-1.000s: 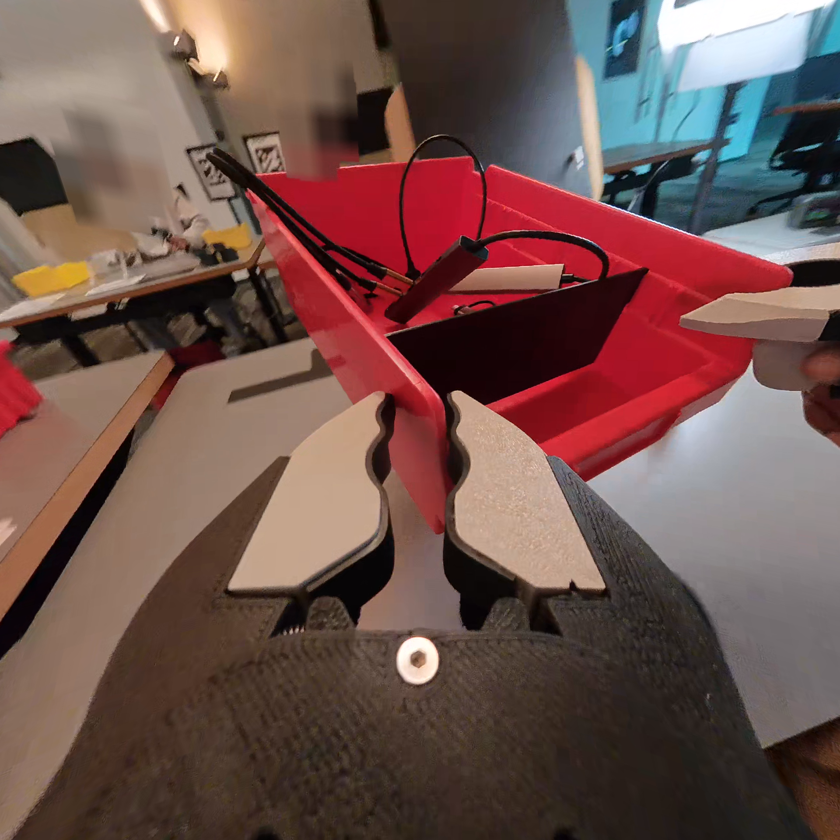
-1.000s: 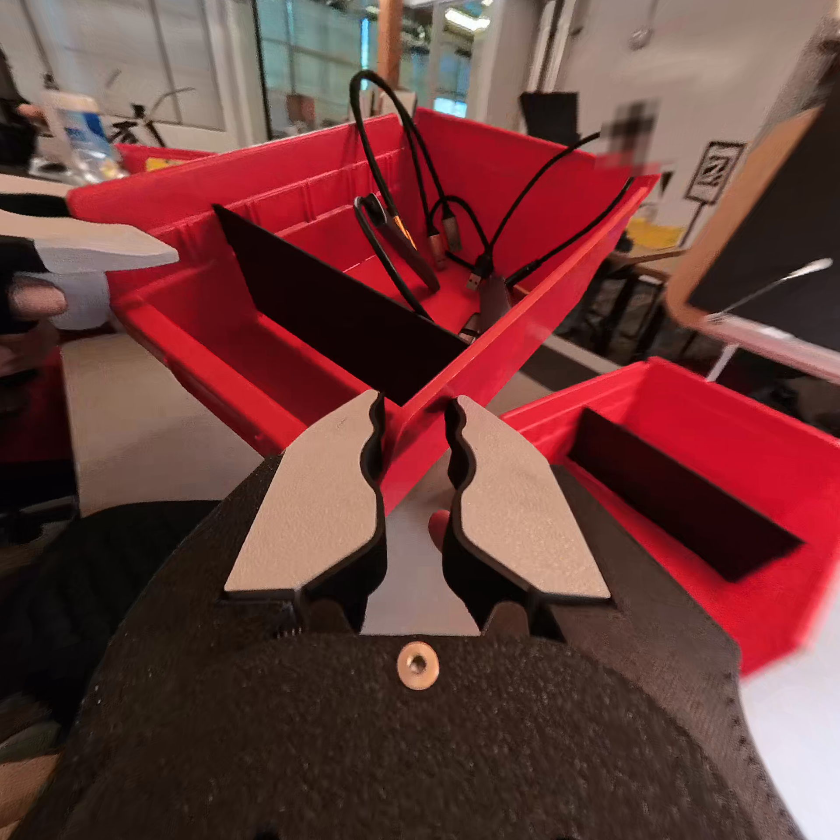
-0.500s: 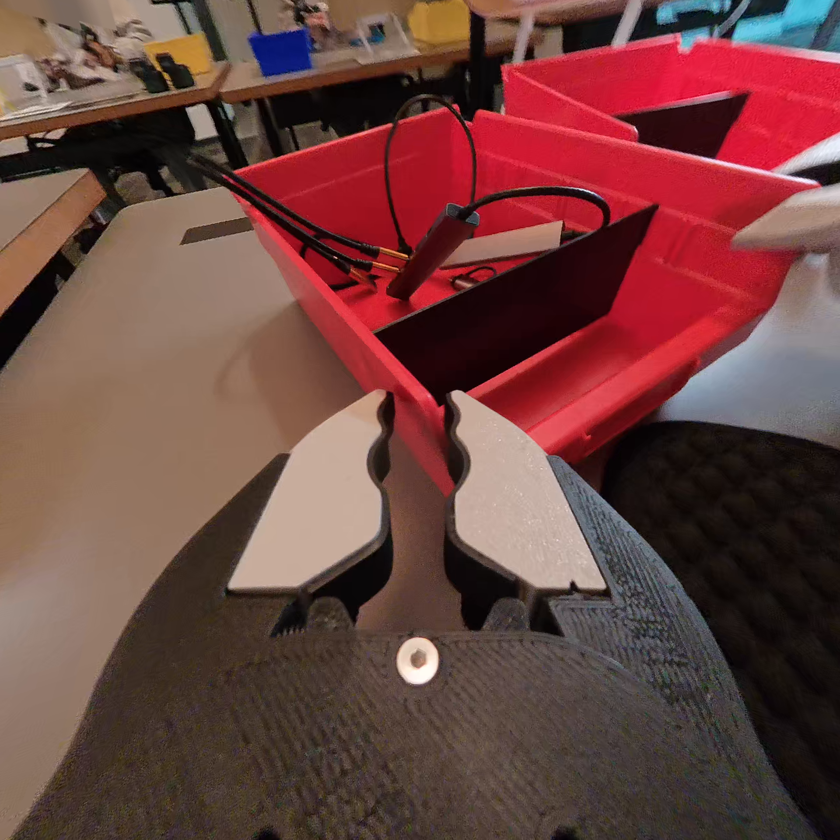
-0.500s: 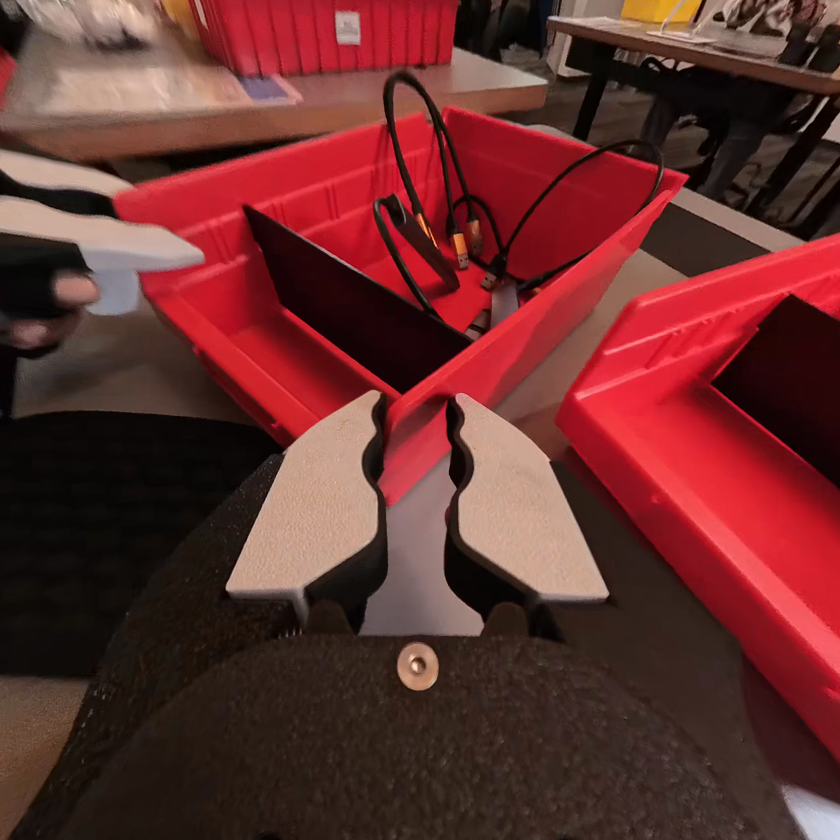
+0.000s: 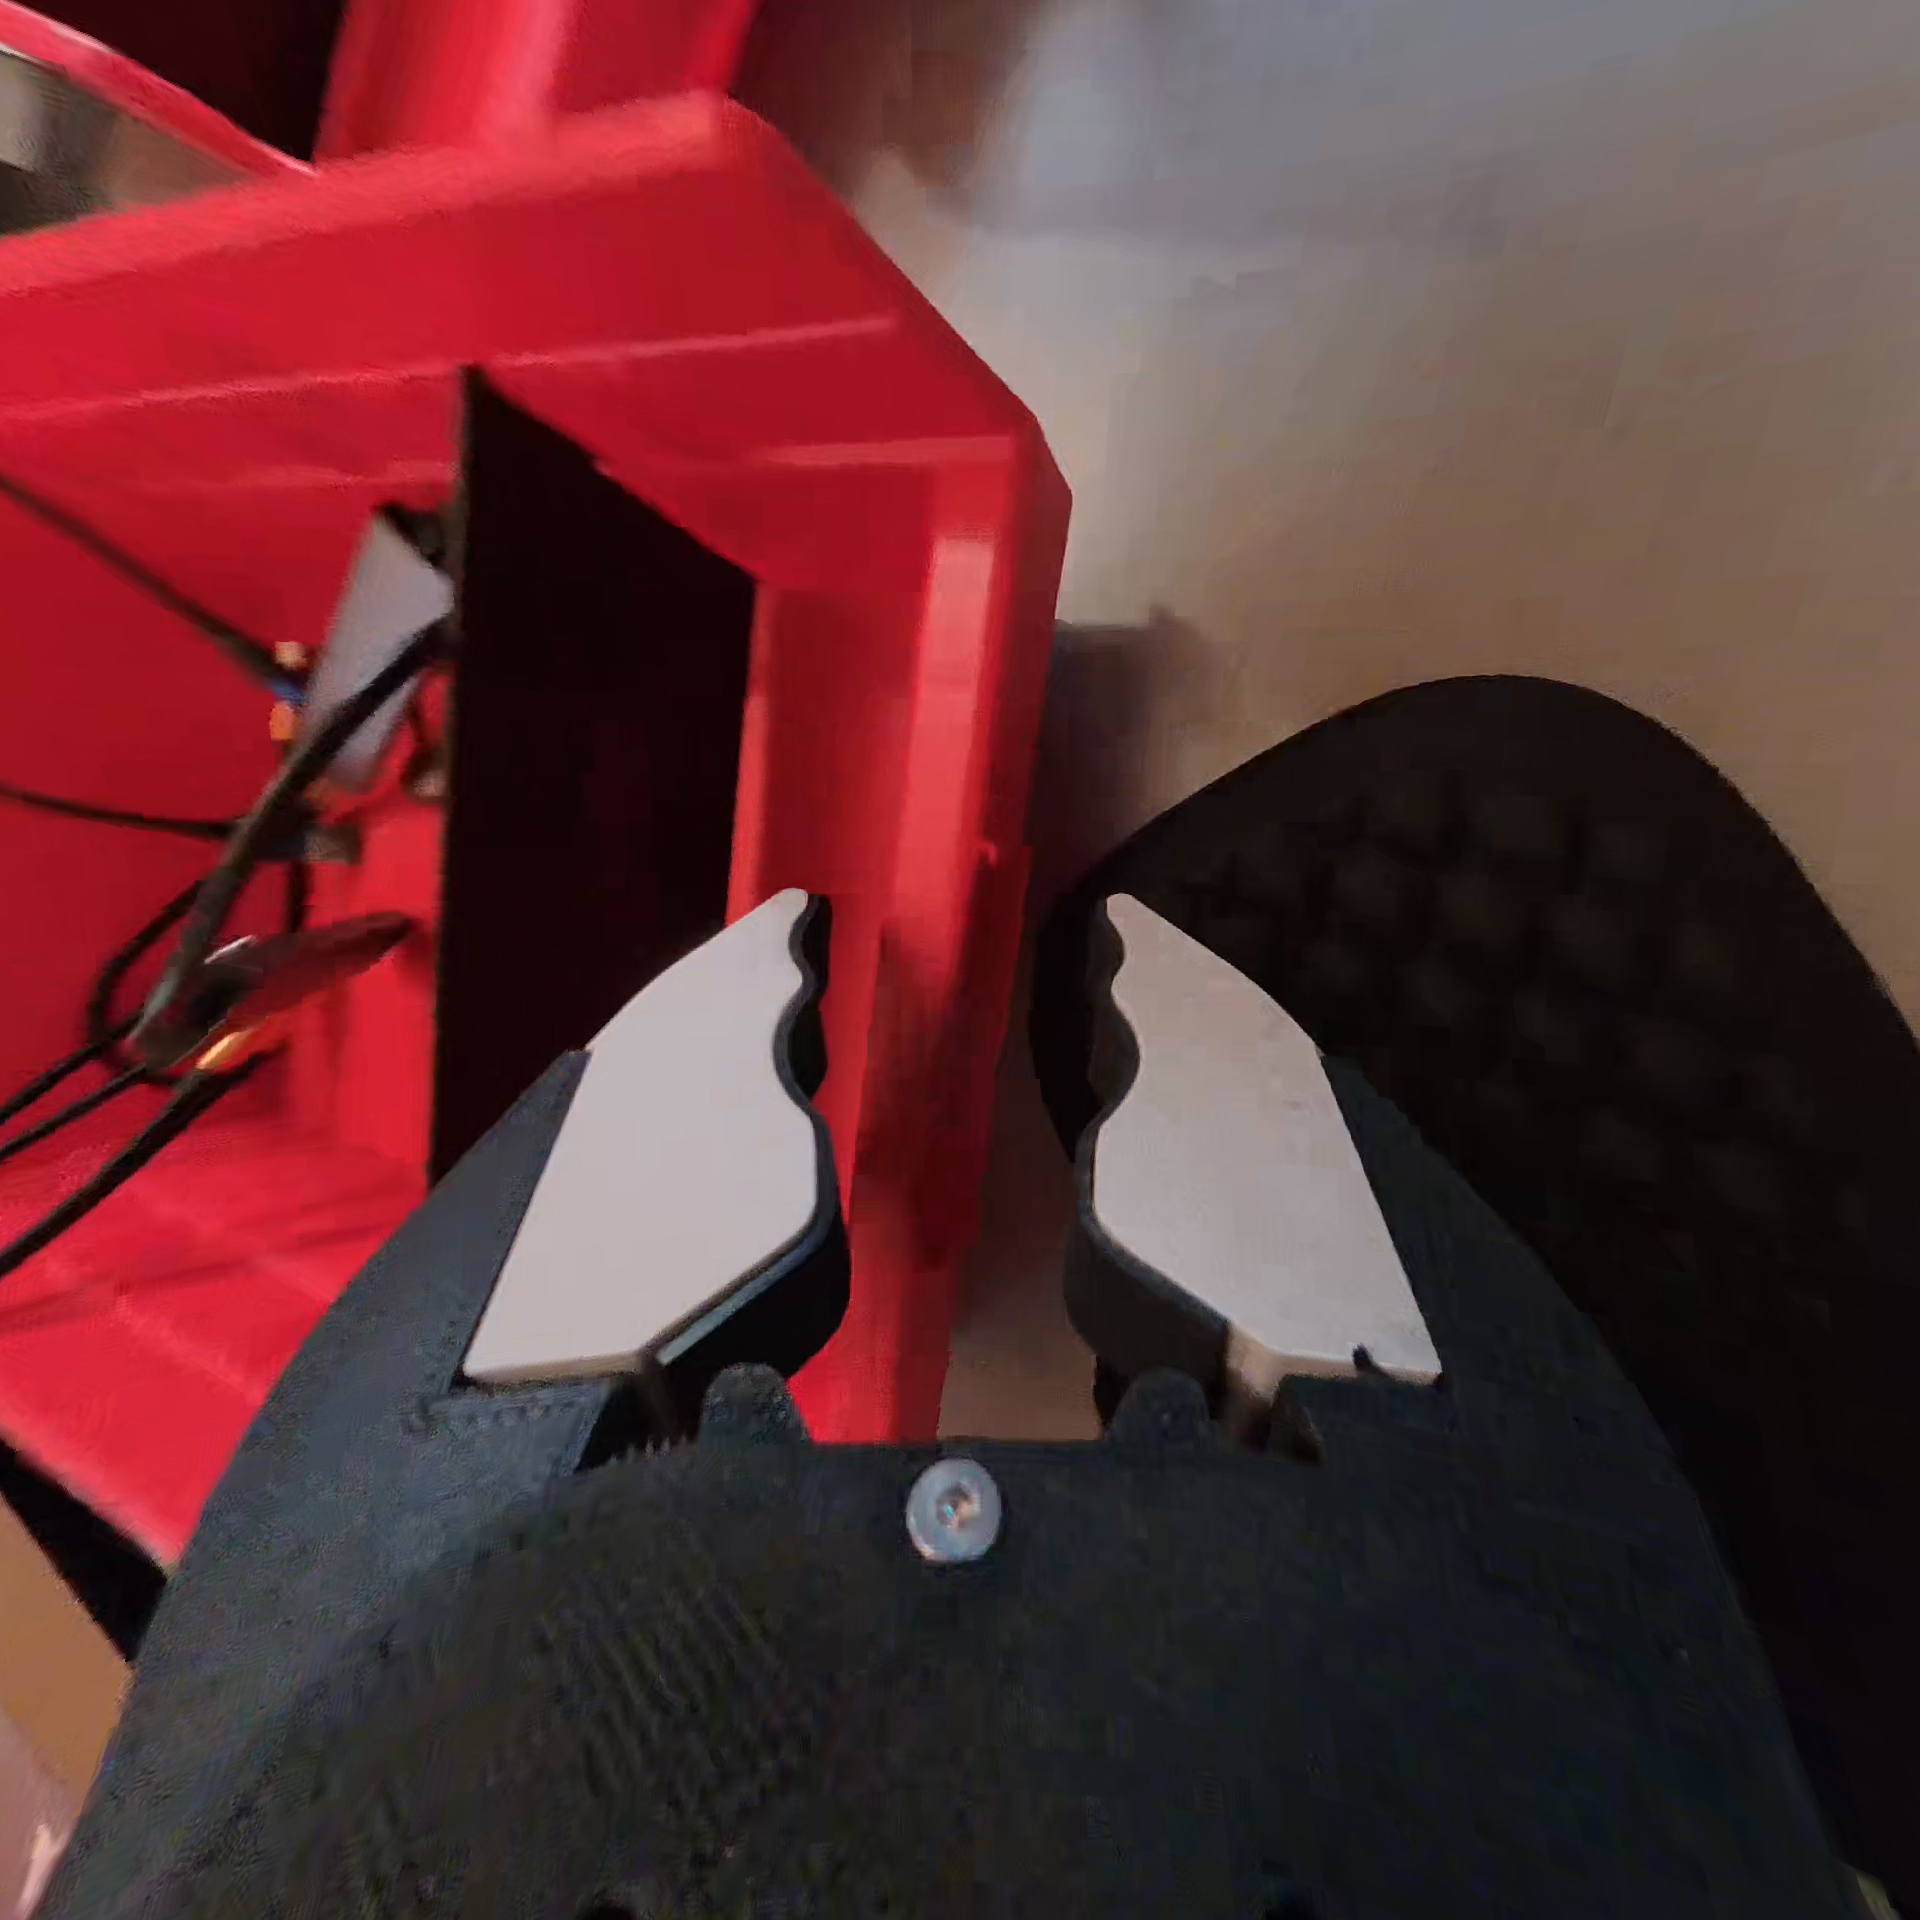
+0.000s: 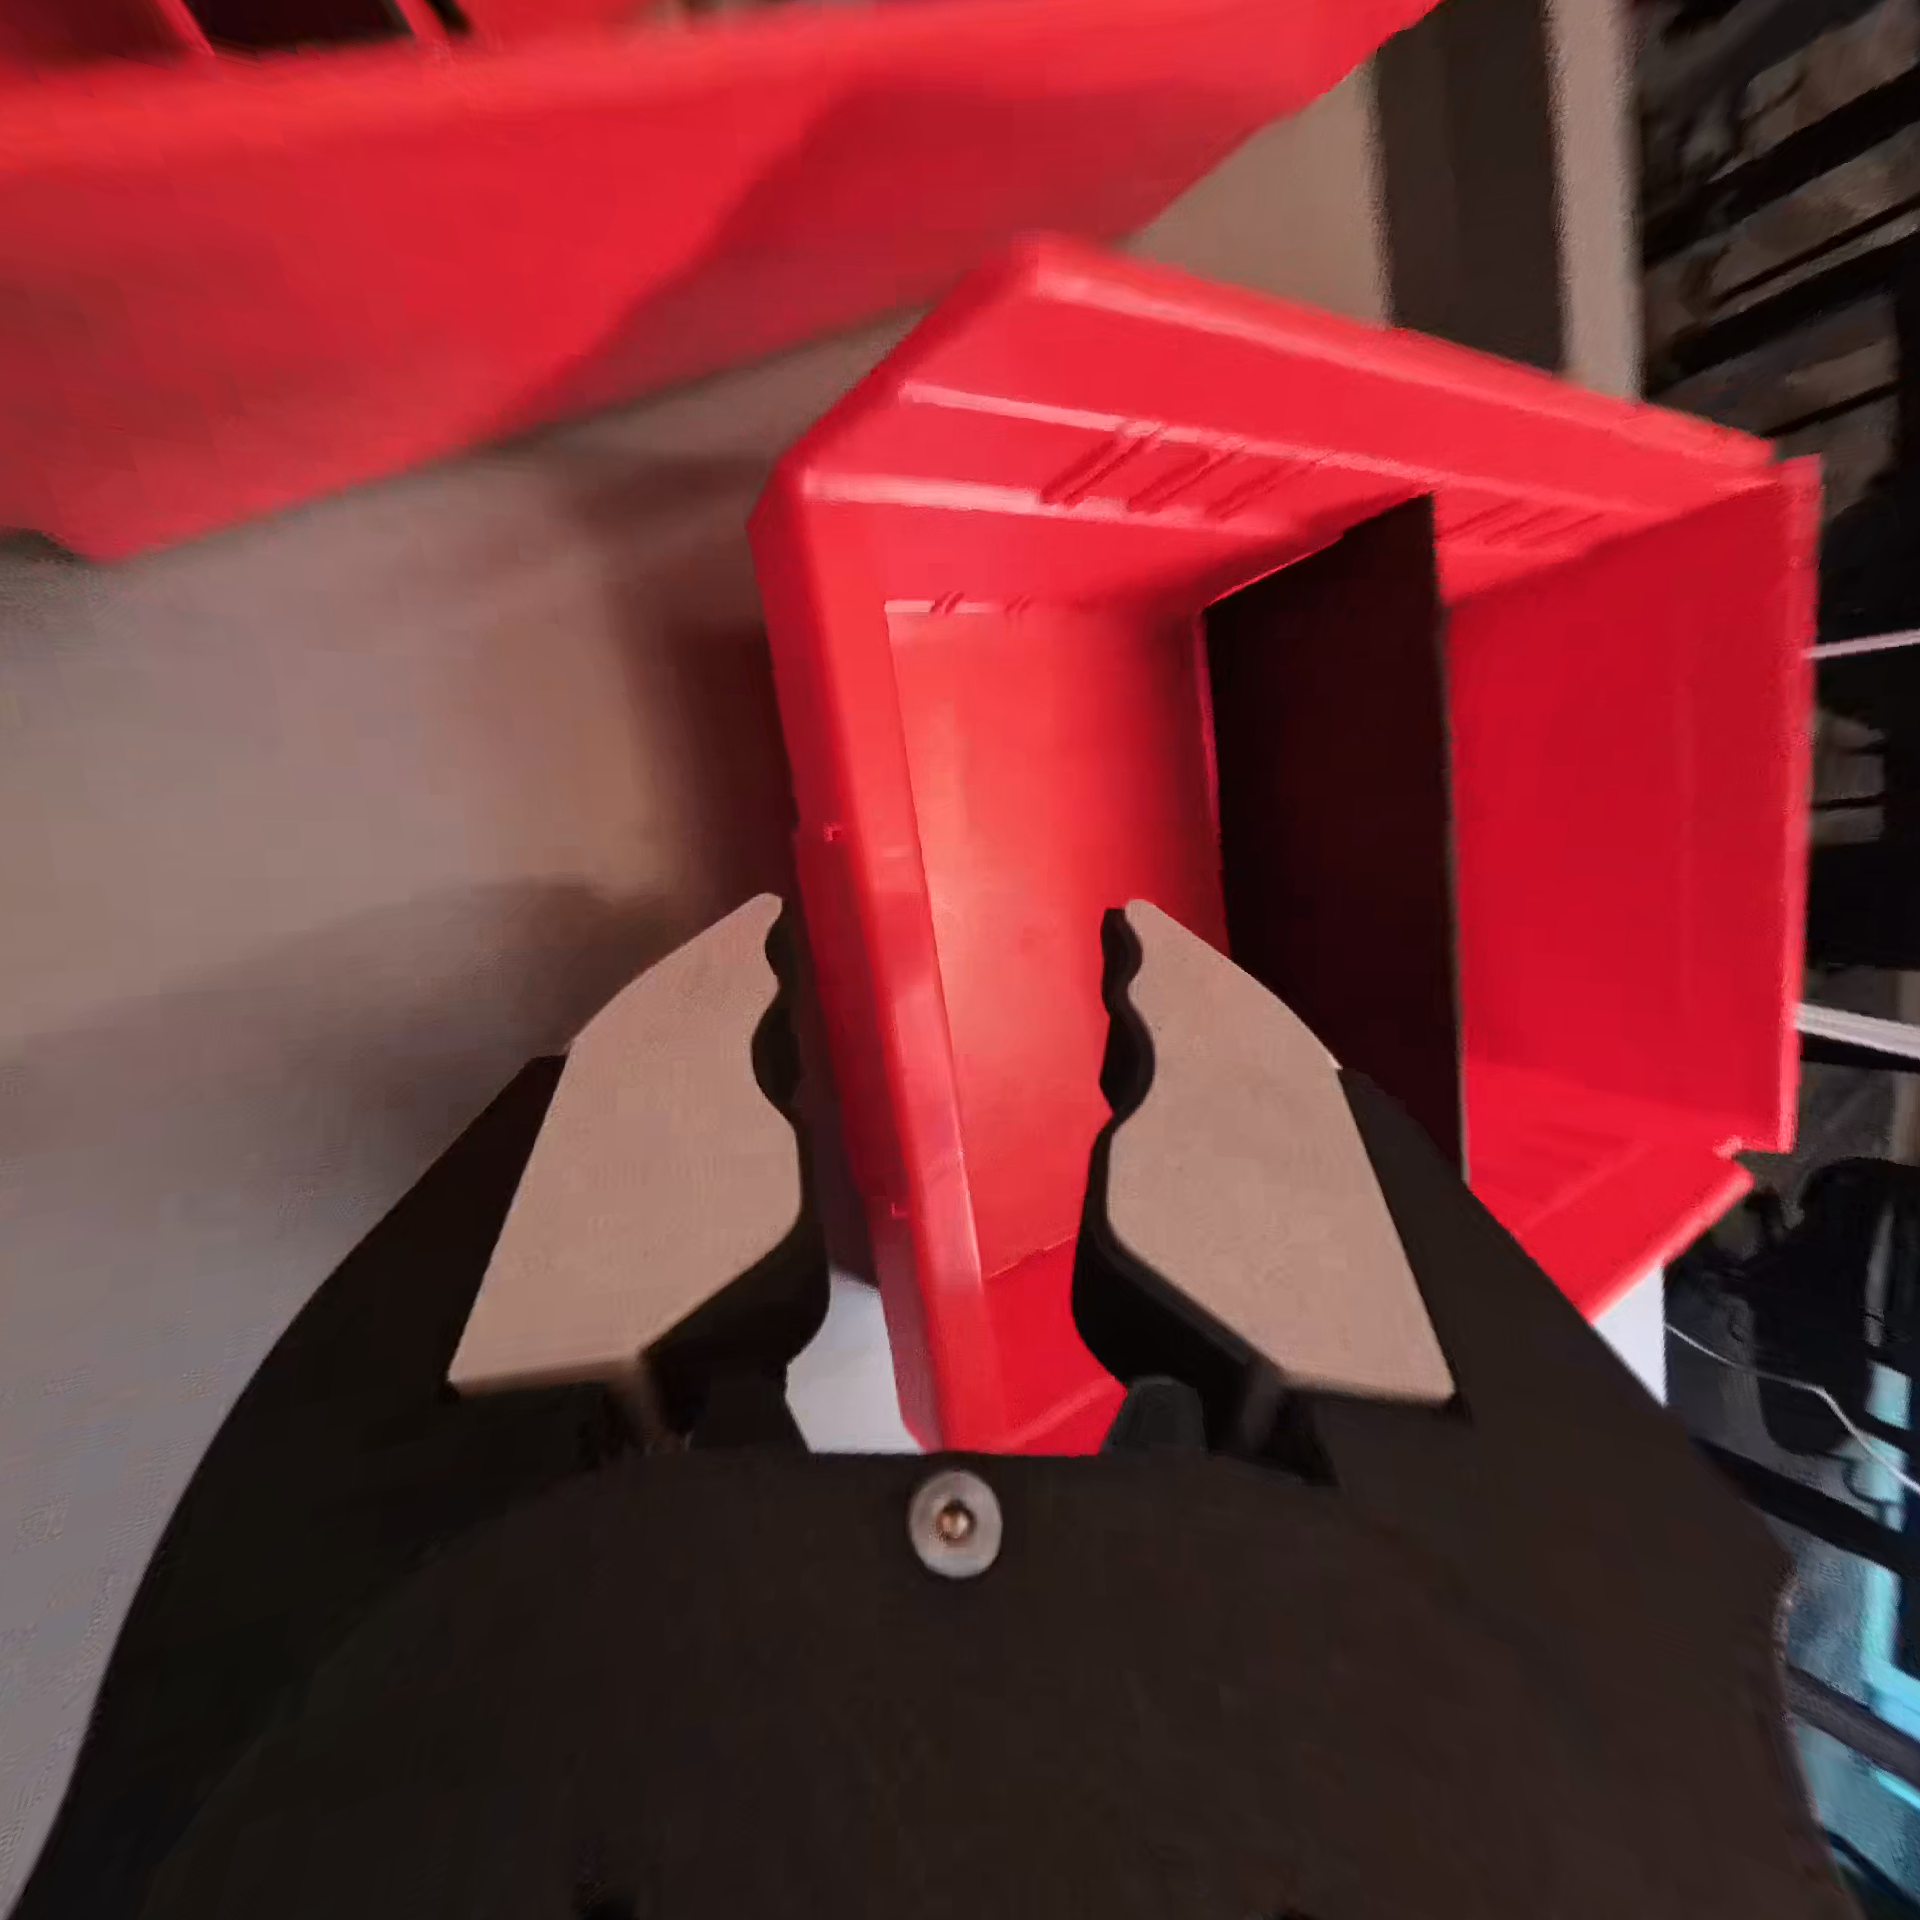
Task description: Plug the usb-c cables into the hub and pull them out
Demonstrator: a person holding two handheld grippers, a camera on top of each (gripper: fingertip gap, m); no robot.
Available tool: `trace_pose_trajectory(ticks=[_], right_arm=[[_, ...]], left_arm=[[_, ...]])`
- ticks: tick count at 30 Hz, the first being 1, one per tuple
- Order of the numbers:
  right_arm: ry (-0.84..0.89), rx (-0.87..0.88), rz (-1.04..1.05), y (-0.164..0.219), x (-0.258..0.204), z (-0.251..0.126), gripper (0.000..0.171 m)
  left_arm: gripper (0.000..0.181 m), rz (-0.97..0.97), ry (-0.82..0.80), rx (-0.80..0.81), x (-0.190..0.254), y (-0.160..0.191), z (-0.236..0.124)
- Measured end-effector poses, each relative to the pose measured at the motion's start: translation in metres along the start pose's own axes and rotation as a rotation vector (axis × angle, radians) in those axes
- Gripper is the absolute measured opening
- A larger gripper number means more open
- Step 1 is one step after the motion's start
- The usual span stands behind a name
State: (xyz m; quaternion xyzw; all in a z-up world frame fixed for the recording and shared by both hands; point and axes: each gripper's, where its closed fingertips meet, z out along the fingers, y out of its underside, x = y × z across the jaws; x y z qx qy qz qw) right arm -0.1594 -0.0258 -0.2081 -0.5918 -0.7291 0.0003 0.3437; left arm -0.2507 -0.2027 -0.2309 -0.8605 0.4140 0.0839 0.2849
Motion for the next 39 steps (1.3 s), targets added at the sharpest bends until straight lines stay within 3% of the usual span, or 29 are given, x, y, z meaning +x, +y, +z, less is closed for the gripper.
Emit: trace_pose_trajectory(ticks=[1,3,5,7,12,19,23,29,39], right_arm=[[-0.037,-0.054,-0.025,0.004,-0.005,0.011,0.056],[-0.103,-0.117,-0.03,0.012,-0.015,0.029,0.05],[-0.117,-0.11,-0.015,0.019,-0.019,0.037,0.033],[-0.12,-0.056,0.004,0.024,-0.021,0.033,0.03],[-0.024,-0.045,-0.036,0.067,-0.026,-0.004,0.03],[0.033,-0.086,0.06,0.163,-0.027,-0.061,0.031],[0.048,-0.147,0.011,0.221,-0.012,-0.069,0.03],[0.068,-0.186,0.104,0.265,0.034,-0.061,0.03],[0.131,-0.151,0.235,0.286,0.087,-0.04,0.03]], left_arm=[[0.046,0.015,0.026,-0.035,0.0,0.001,0.011],[0.037,0.034,0.066,-0.069,-0.001,0.001,0.026],[0.027,0.009,0.117,-0.026,-0.002,-0.008,0.031],[0.027,-0.039,0.096,0.009,-0.011,-0.013,0.034],[0.027,-0.039,0.088,0.036,-0.027,-0.004,0.042],[0.027,-0.026,0.064,0.041,-0.054,0.0,0.053],[0.027,-0.012,0.052,0.036,-0.076,-0.001,0.064],[0.027,-0.041,0.032,0.004,-0.11,-0.007,0.083],[0.029,-0.088,-0.039,0.019,-0.157,-0.005,0.101]])
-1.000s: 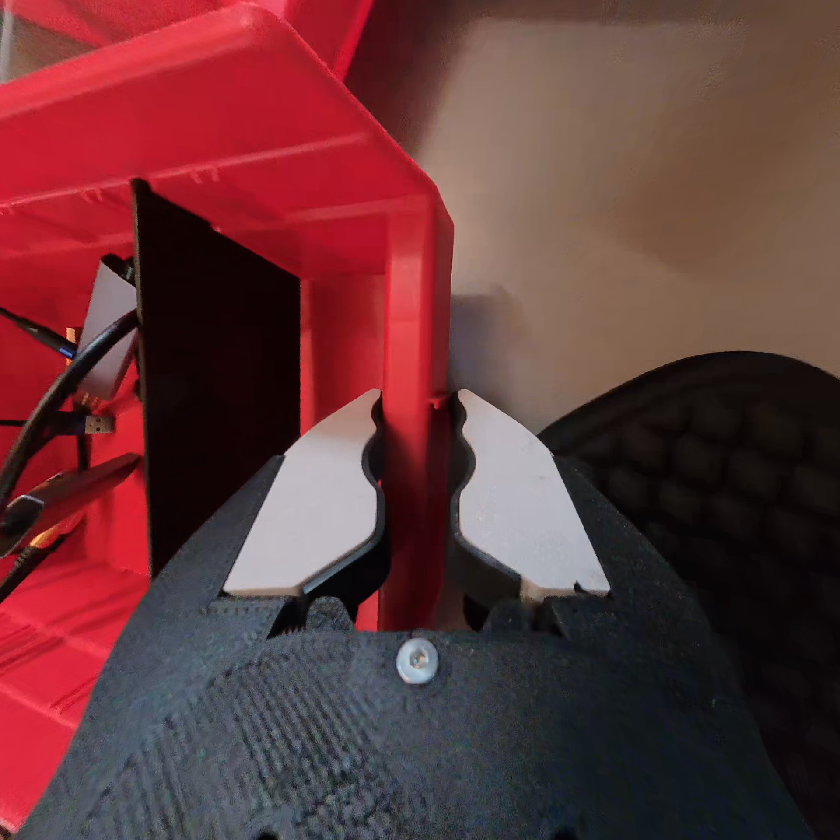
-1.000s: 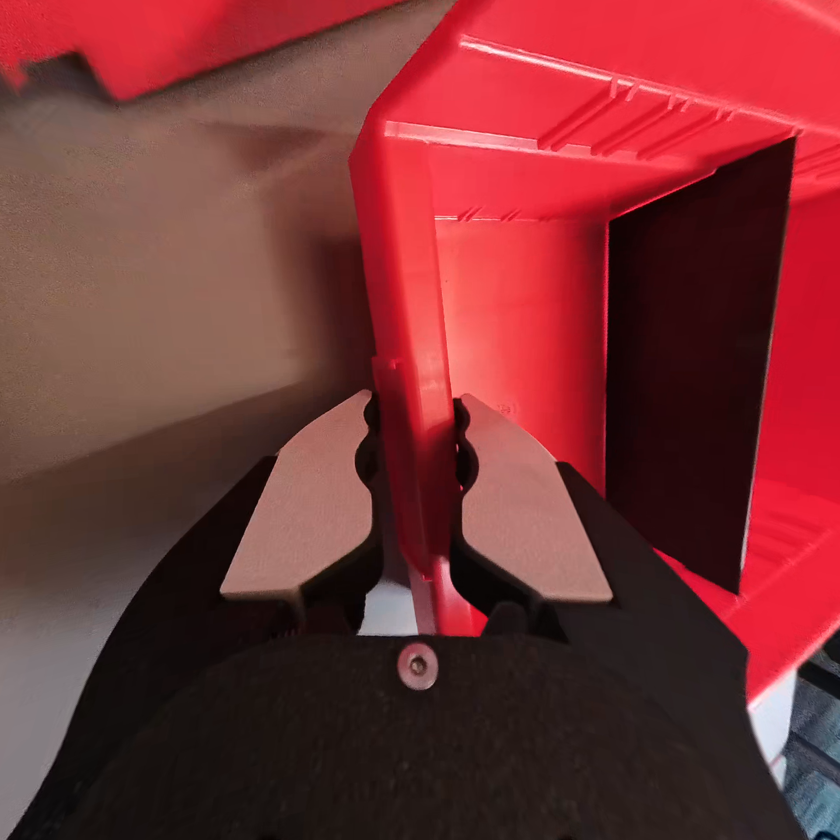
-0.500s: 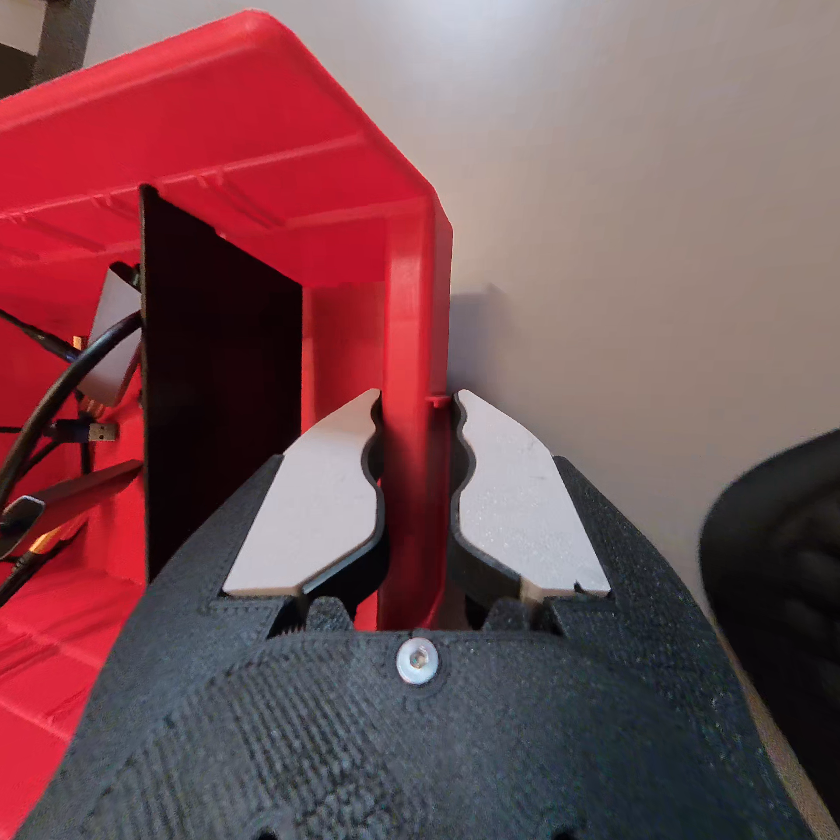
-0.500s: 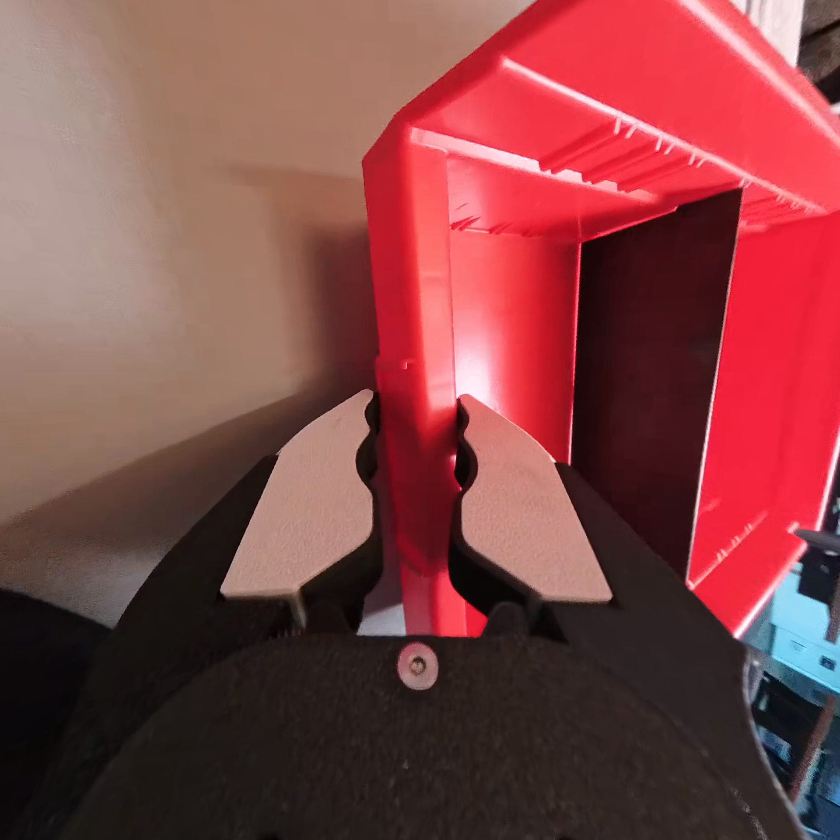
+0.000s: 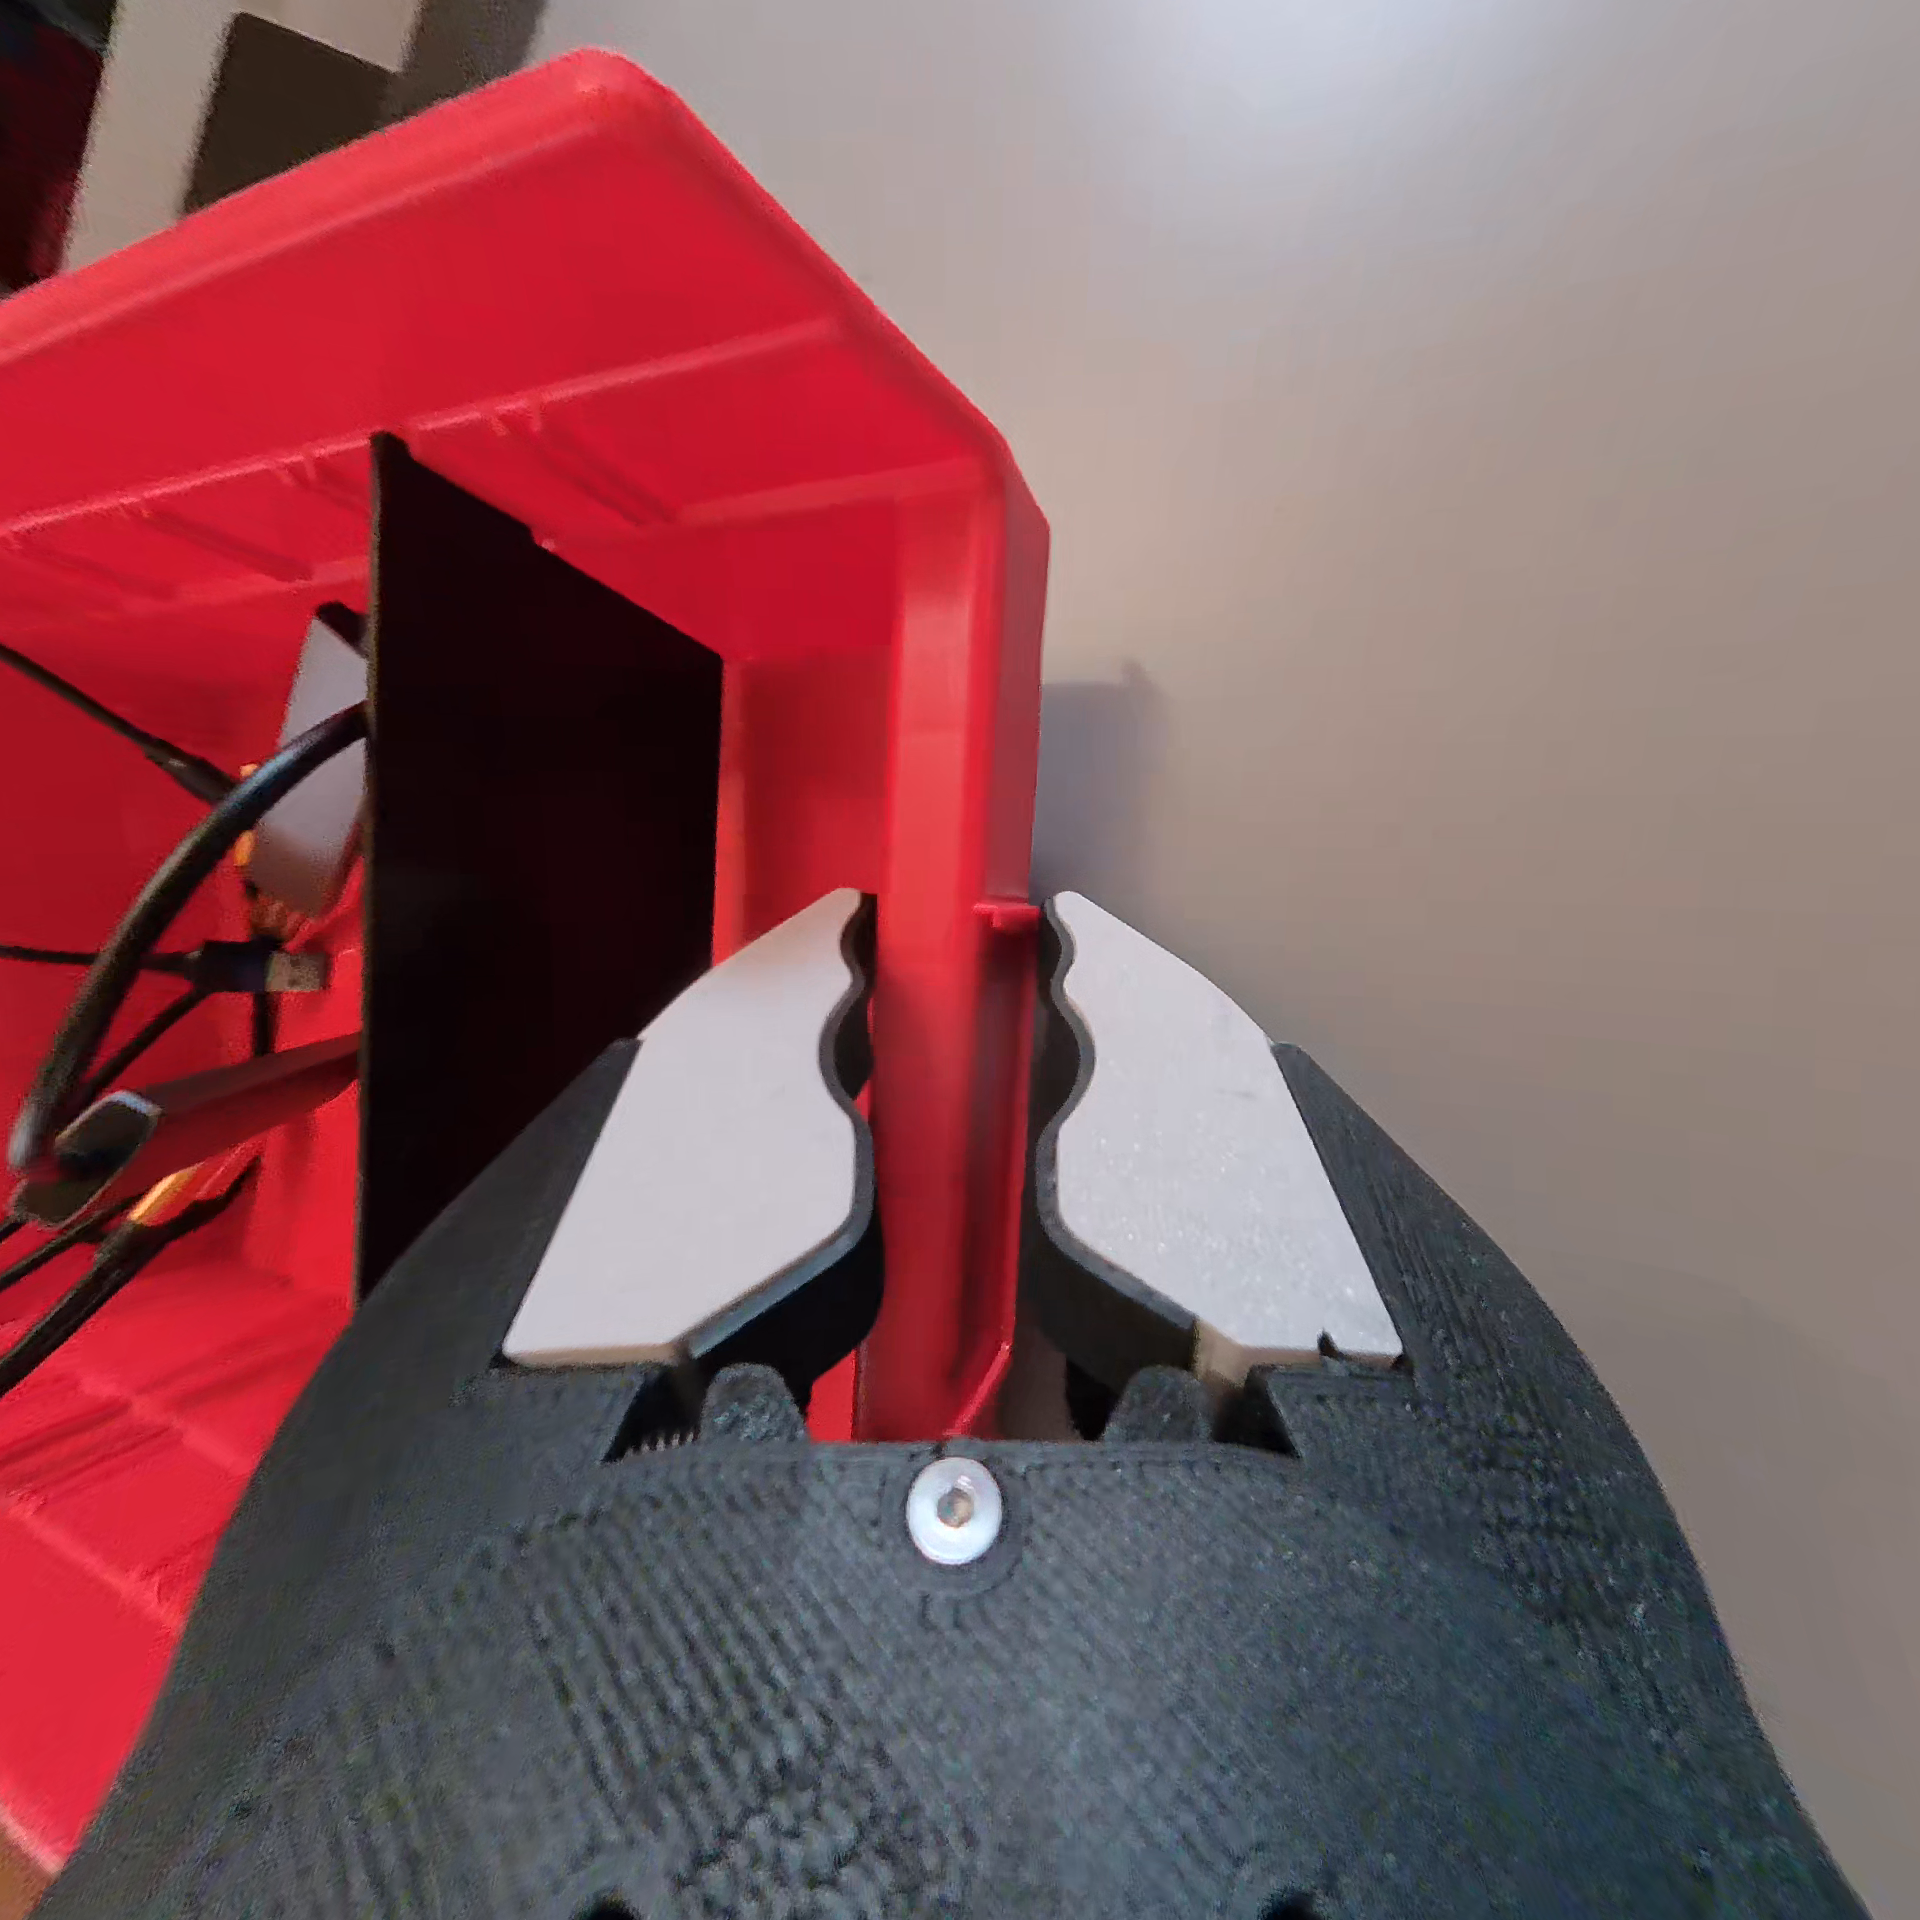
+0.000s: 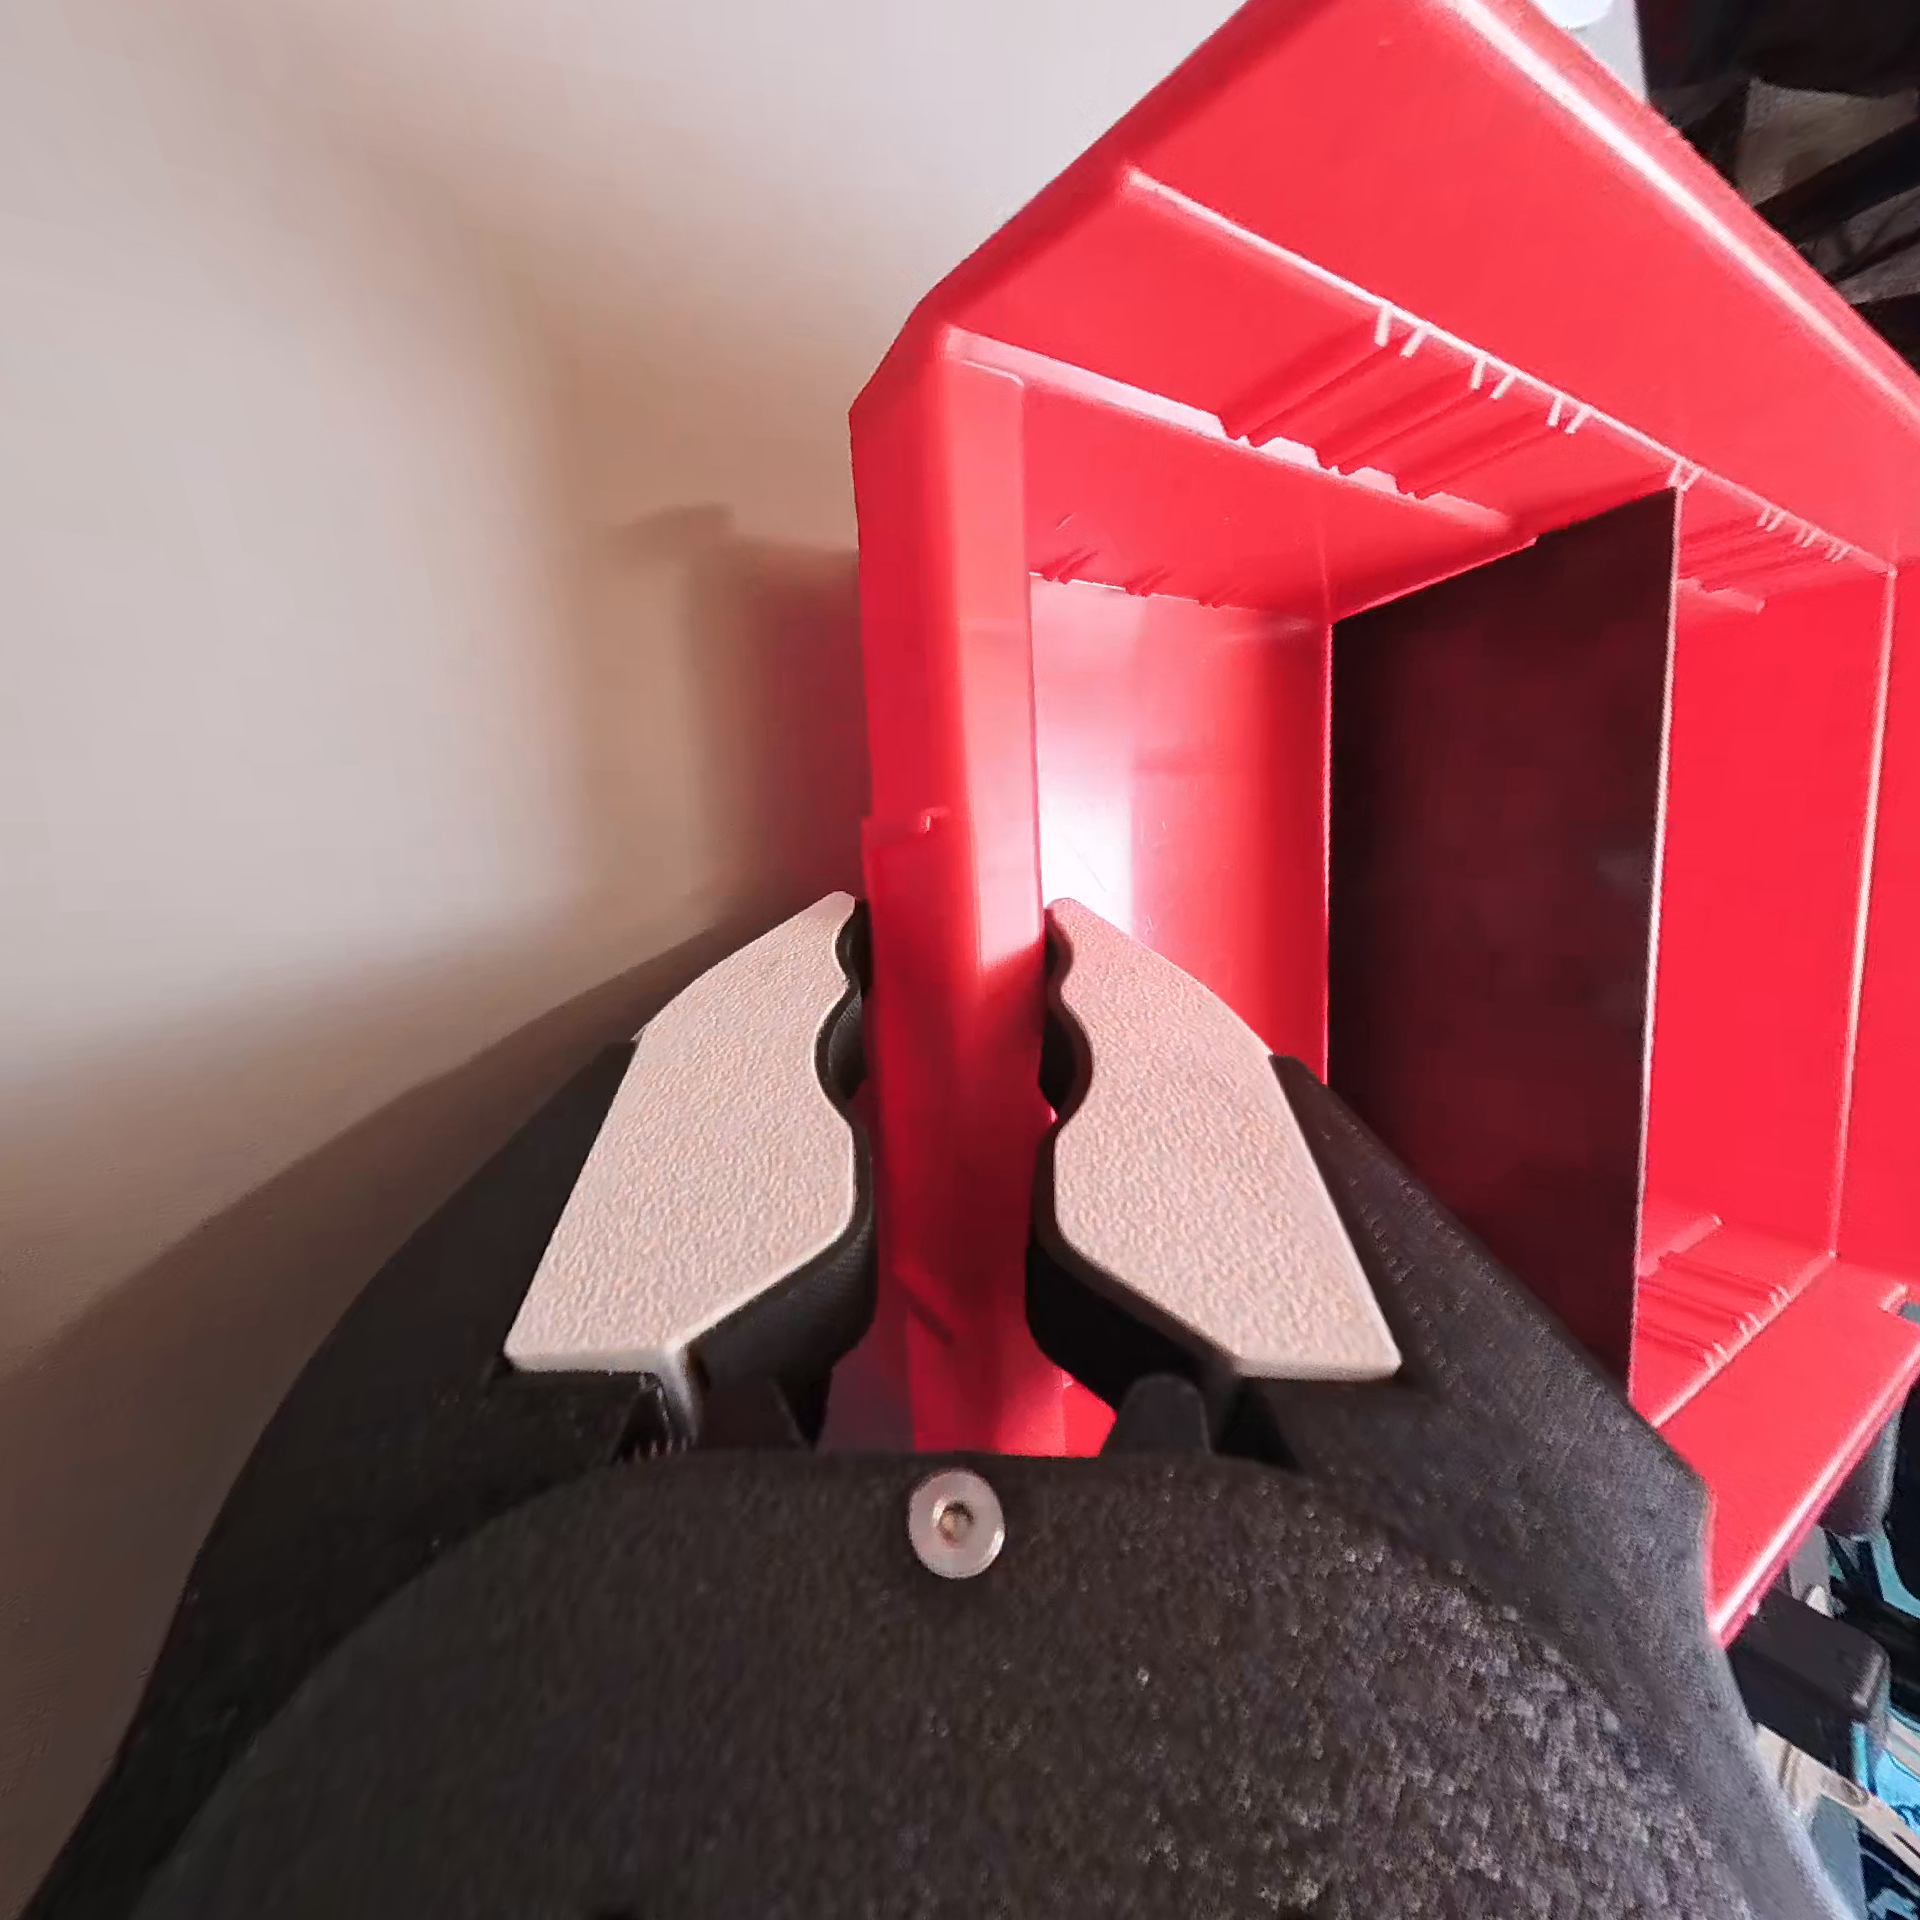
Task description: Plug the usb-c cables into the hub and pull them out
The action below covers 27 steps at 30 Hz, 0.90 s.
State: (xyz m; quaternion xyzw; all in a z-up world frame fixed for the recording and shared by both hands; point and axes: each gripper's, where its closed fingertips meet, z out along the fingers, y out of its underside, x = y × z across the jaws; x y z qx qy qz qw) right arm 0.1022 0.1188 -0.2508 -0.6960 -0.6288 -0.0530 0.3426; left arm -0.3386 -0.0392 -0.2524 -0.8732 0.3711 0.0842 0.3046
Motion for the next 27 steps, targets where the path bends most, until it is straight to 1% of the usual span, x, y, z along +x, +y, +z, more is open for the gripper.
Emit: trace_pose_trajectory(ticks=[1,2,3,4,6,8,10,12,14,16,18,21,23,27], right_arm=[[0.009,0.017,0.009,-0.002,0.001,-0.002,0.033],[0.007,0.053,0.035,-0.008,0.001,-0.007,0.039],[-0.002,0.103,0.072,-0.017,0.0,-0.016,0.045],[-0.007,0.174,0.111,-0.03,-0.002,-0.028,0.048],[-0.025,0.345,0.202,-0.059,-0.009,-0.056,0.047],[-0.05,0.504,0.304,-0.086,-0.016,-0.083,0.043],[-0.099,0.662,0.418,-0.11,-0.024,-0.106,0.039],[-0.143,0.792,0.523,-0.127,-0.029,-0.122,0.037],[-0.149,0.878,0.581,-0.135,-0.032,-0.129,0.036],[-0.107,0.908,0.579,-0.134,-0.03,-0.128,0.033],[-0.093,0.914,0.576,-0.13,-0.027,-0.126,0.03],[-0.096,0.953,0.585,-0.125,-0.024,-0.128,0.024],[-0.093,0.957,0.583,-0.122,-0.025,-0.126,0.023],[-0.088,0.924,0.534,-0.118,-0.033,-0.12,0.021]], left_arm=[[0.035,-0.002,-0.03,0.005,-0.005,0.001,0.0],[0.04,-0.006,-0.047,0.015,-0.007,0.0,-0.003],[0.047,-0.012,-0.042,0.039,-0.006,-0.003,-0.008],[0.049,-0.021,-0.034,0.083,-0.005,-0.01,-0.017],[0.049,-0.048,-0.053,0.202,-0.011,-0.028,-0.045],[0.048,-0.101,-0.112,0.304,-0.034,-0.039,-0.077],[0.046,-0.141,-0.185,0.328,-0.066,-0.037,-0.1],[0.046,-0.125,-0.258,0.233,-0.098,-0.02,-0.105],[0.043,-0.05,-0.311,0.086,-0.124,0.001,-0.098],[0.038,0.052,-0.315,-0.052,-0.139,0.018,-0.084],[0.037,0.116,-0.275,-0.145,-0.147,0.029,-0.067],[0.036,0.188,-0.18,-0.222,-0.147,0.035,-0.044],[0.035,0.209,-0.133,-0.25,-0.147,0.034,-0.033],[0.03,0.249,-0.098,-0.322,-0.148,0.035,-0.017]])
